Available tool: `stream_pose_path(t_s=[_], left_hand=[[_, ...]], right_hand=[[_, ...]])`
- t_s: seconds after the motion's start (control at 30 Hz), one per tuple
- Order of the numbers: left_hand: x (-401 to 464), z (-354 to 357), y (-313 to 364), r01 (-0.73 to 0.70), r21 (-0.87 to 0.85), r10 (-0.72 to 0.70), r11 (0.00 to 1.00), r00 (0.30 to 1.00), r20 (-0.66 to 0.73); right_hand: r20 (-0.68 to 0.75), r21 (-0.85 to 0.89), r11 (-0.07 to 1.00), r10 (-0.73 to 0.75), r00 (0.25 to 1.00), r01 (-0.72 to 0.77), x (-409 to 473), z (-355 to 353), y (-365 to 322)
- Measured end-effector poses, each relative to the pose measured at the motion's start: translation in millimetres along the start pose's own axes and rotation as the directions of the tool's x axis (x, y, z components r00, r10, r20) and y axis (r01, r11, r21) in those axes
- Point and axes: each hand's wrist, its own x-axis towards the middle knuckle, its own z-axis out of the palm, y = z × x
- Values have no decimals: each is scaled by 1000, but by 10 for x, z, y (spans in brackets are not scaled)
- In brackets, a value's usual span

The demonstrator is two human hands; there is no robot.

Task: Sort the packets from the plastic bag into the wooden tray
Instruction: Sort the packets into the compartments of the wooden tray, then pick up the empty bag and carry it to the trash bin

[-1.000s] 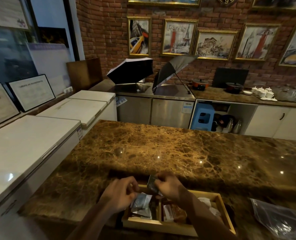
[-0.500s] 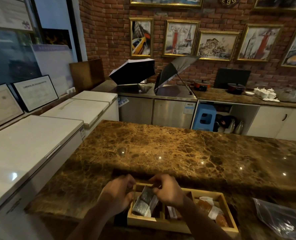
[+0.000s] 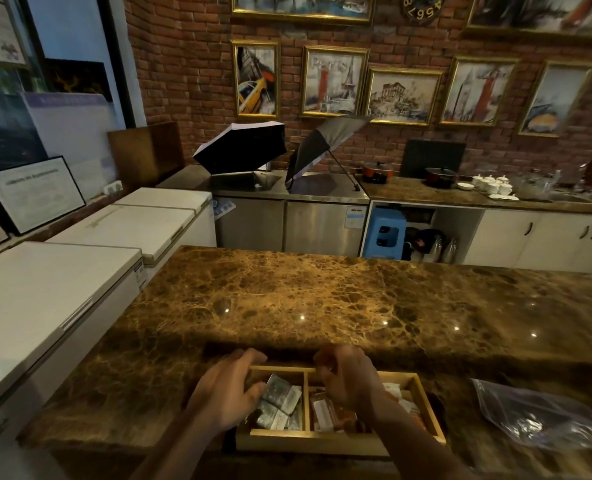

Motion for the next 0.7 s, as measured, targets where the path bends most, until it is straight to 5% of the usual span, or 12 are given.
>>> stream_pose_path(t_s=[0.7], left_hand=[[273, 408, 1240, -93, 89, 75, 992, 980, 182]], right_hand=[[-124, -38, 978, 199, 972, -205, -743, -1123, 1236]])
